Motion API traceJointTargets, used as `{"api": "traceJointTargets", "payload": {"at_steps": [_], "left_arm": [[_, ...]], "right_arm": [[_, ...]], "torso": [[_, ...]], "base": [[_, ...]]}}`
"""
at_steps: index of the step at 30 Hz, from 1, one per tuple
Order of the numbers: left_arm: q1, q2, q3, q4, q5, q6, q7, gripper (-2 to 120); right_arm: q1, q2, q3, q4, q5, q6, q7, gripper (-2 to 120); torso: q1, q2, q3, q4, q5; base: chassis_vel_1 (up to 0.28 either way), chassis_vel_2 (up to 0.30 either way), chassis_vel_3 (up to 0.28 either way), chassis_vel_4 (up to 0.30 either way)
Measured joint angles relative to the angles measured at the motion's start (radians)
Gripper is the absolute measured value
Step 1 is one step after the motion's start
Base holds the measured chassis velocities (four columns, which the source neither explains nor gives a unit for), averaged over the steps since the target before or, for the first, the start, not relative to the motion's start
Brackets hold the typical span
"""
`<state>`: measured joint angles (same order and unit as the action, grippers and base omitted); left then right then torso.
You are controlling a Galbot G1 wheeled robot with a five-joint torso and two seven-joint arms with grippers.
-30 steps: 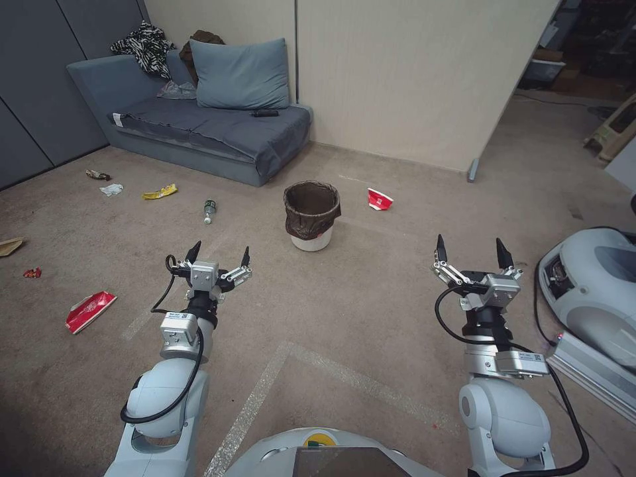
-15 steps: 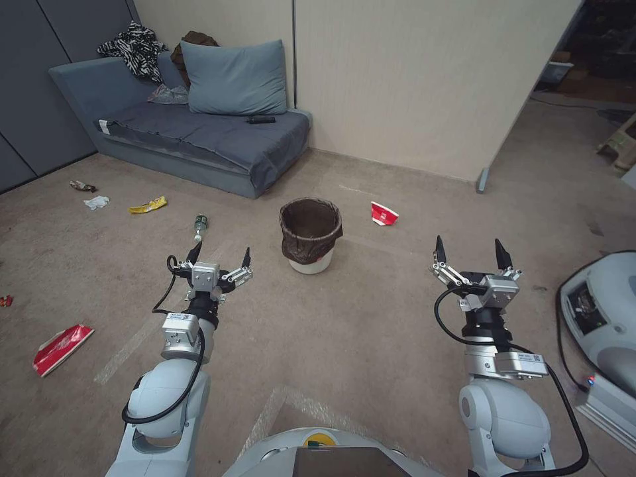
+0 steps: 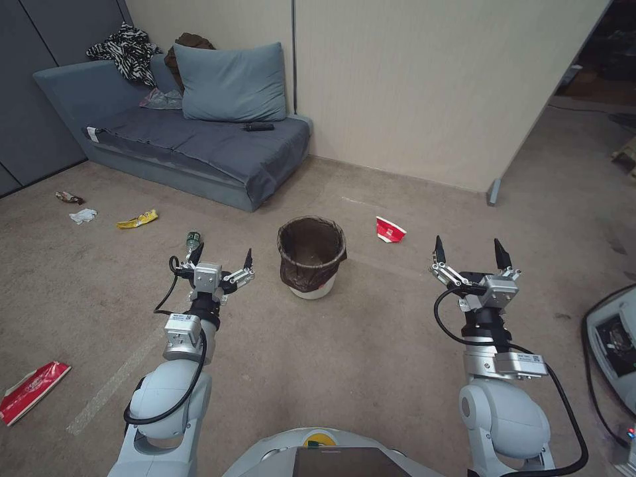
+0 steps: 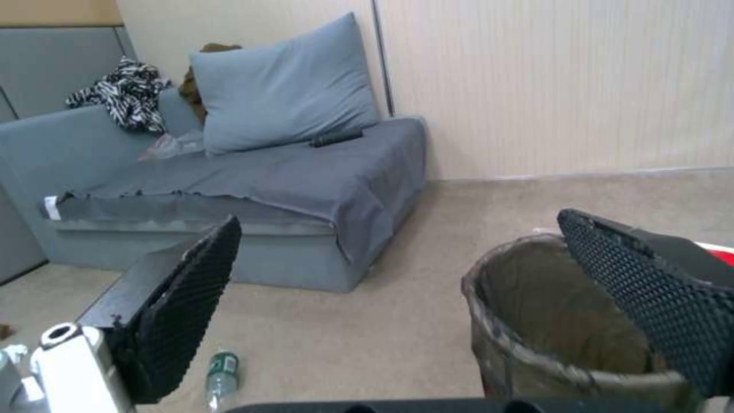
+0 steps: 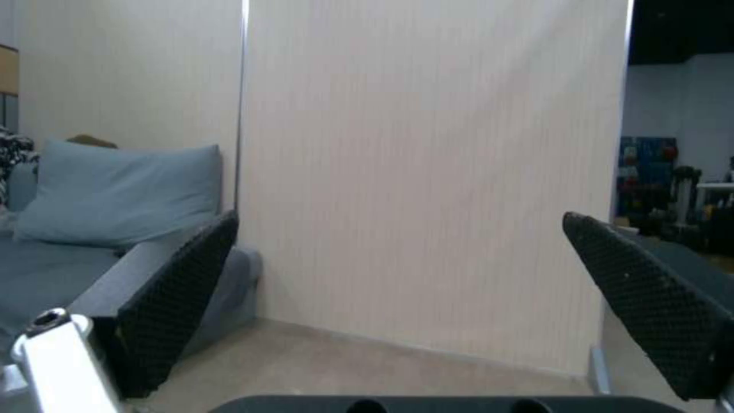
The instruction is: Pick up the trash bin, then pick up the garbage from the floor and place it into the trash bin.
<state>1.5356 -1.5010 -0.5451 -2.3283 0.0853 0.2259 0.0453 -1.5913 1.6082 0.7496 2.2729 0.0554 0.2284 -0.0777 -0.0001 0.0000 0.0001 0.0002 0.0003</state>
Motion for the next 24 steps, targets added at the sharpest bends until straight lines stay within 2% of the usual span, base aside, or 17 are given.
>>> {"api": "traceJointTargets", "payload": {"at_steps": [24], "left_arm": [[-0.001,0.000,-0.001,0.001,0.000,0.001,0.001,100]], "right_arm": [[-0.003,0.000,0.004,-0.002,-0.002,0.004,-0.006,100]], "torso": [[0.000,0.000,0.000,-0.0002,-0.0003]], "base": [[-0.127,0.116,0.125,-0.129]]}}
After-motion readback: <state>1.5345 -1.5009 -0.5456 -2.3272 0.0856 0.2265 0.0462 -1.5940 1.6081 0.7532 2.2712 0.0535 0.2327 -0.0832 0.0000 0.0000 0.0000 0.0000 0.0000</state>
